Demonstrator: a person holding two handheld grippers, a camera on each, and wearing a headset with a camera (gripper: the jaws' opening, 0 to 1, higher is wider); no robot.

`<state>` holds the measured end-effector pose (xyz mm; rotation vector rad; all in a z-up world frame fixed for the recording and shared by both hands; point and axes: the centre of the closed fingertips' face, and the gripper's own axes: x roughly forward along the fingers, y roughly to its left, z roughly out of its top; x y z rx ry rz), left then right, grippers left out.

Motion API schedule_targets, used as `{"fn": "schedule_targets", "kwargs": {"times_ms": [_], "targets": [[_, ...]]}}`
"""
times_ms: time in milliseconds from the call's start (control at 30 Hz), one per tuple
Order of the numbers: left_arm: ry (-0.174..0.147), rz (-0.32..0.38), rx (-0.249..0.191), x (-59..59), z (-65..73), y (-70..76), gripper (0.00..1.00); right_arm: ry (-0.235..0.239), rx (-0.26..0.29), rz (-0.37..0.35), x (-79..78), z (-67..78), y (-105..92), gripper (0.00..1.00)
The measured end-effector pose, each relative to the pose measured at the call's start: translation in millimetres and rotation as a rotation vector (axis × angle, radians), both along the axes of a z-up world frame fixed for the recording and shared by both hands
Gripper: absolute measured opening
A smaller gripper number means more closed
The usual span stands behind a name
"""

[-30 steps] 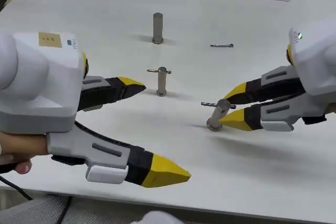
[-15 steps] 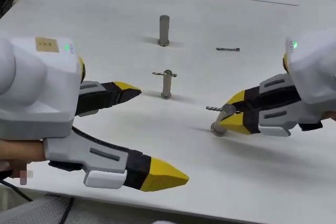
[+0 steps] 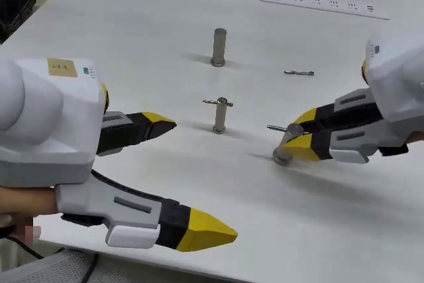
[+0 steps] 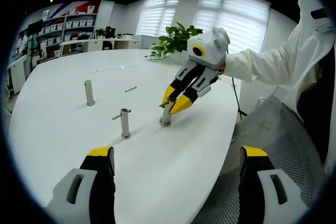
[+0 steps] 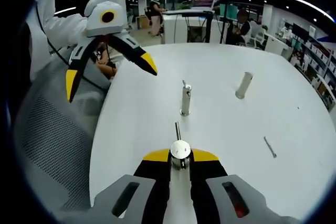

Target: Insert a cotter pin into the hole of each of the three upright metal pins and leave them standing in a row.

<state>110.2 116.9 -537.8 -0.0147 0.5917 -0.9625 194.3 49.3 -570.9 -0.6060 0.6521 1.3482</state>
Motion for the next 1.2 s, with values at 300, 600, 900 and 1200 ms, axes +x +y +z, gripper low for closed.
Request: {"fn": "schedule_targets", "kwargs": {"times_ms": [300, 600, 900, 1200], "targets": [[0.002, 0.015, 0.011, -0.6, -3.5, 8.4, 0.99, -0.026, -0.003, 0.035, 19.6, 0.9, 9.1, 0.08], [0.002, 0.04, 0.006, 1.4, -3.7, 16.0, 0.99, -0.022, 0.002, 0.045, 28.6, -0.4, 13.6, 0.08], [-0.006, 0.032, 0.009, 3.9, -2.2, 14.3, 0.96, -0.018, -0.015, 0.066, 27.0, -8.7, 12.9, 0.08], [-0.012, 0.022, -0.005, 7.8, 3.2, 7.9, 0.96, -0.025, 0.009, 0.076, 25.5, -6.4, 12.8, 0.08]]}}
